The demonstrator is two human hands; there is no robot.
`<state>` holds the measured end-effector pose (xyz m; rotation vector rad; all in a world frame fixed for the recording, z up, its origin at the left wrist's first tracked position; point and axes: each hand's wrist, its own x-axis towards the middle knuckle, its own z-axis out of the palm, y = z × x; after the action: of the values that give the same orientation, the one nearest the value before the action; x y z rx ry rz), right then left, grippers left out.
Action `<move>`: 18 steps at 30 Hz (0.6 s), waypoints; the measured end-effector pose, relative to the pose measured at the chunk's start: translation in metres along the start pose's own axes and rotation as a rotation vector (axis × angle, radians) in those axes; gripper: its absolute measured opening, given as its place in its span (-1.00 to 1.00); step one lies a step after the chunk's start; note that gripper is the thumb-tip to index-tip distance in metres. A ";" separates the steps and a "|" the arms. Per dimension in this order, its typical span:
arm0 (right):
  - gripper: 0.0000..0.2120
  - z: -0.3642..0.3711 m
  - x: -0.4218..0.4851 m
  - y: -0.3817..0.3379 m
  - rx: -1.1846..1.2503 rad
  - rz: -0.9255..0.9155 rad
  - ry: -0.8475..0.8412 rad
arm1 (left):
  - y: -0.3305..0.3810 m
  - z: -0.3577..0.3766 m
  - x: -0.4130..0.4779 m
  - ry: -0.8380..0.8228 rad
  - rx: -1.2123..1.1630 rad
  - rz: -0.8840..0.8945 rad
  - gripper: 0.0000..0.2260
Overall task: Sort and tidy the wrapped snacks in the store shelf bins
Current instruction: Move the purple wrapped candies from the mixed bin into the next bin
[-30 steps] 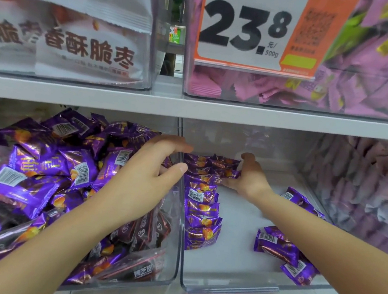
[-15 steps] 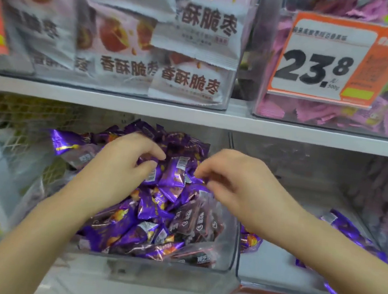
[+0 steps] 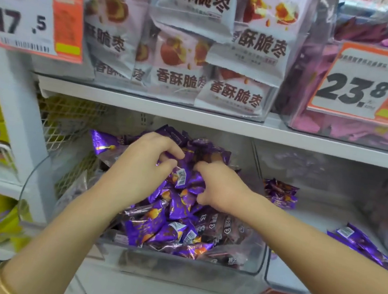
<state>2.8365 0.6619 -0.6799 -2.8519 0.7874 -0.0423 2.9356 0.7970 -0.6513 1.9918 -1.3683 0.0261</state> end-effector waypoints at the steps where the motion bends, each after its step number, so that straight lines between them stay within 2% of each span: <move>1: -0.48 -0.001 -0.001 0.001 0.040 -0.007 0.005 | -0.001 0.000 0.000 -0.006 0.006 -0.005 -0.82; 3: -0.53 -0.007 -0.004 0.001 0.154 0.007 0.034 | -0.004 0.003 0.000 -0.029 0.064 0.009 -0.78; 5: -0.68 -0.018 -0.008 0.003 0.337 0.059 0.087 | -0.008 0.010 0.002 -0.064 0.193 0.085 -0.69; 7: -0.84 -0.028 -0.015 0.004 0.671 0.144 0.099 | -0.009 0.019 0.002 -0.147 0.322 0.137 -0.60; 10: -0.86 -0.037 -0.026 0.010 1.285 0.311 -0.019 | -0.006 0.034 0.001 -0.291 0.494 0.115 -0.53; 13: -0.83 -0.047 -0.038 0.014 1.693 0.402 -0.222 | -0.004 0.045 0.002 -0.228 0.601 0.065 -0.52; 16: -0.66 -0.050 -0.043 0.018 1.867 0.402 -0.293 | -0.001 0.050 0.004 -0.158 0.629 0.029 -0.54; 18: -0.72 -0.051 -0.046 0.016 1.853 0.386 -0.278 | 0.002 0.052 0.004 -0.154 0.629 0.023 -0.57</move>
<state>2.7853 0.6632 -0.6321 -0.9261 0.6090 -0.1878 2.9171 0.7649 -0.6874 2.5305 -1.6189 0.3603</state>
